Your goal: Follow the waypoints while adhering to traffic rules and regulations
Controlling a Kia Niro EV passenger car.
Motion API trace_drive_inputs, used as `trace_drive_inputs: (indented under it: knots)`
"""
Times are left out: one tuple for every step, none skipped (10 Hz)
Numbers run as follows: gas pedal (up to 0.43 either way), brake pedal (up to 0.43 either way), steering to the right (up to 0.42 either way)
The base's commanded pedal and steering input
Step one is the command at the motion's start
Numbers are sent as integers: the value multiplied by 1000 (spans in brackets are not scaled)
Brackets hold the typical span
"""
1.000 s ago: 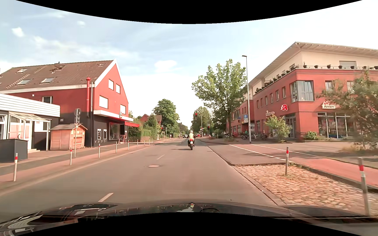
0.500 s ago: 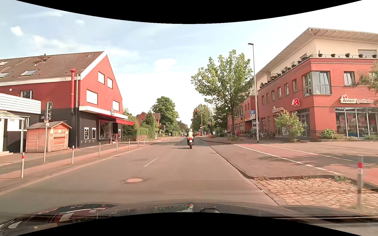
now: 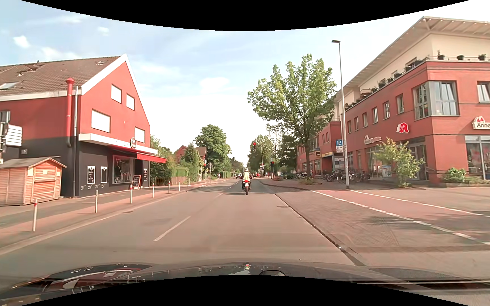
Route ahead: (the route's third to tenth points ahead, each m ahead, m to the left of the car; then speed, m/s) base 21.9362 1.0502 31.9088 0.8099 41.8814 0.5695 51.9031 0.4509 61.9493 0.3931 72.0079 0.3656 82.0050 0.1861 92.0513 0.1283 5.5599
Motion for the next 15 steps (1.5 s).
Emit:
trace_drive_inputs:
  knots:
    - [118, 0, -3]
    - [118, 0, -2]
    - [118, 0, -2]
    - [118, 0, -2]
    - [110, 0, -2]
    - [110, 0, -2]
    - [110, 0, -2]
    - [110, 0, -2]
    - [110, 0, -2]
    - [110, 0, -2]
    - [110, 0, -2]
    - [110, 0, -2]
    - [98, 0, -2]
    - [98, 0, -2]
    - [98, 0, -2]
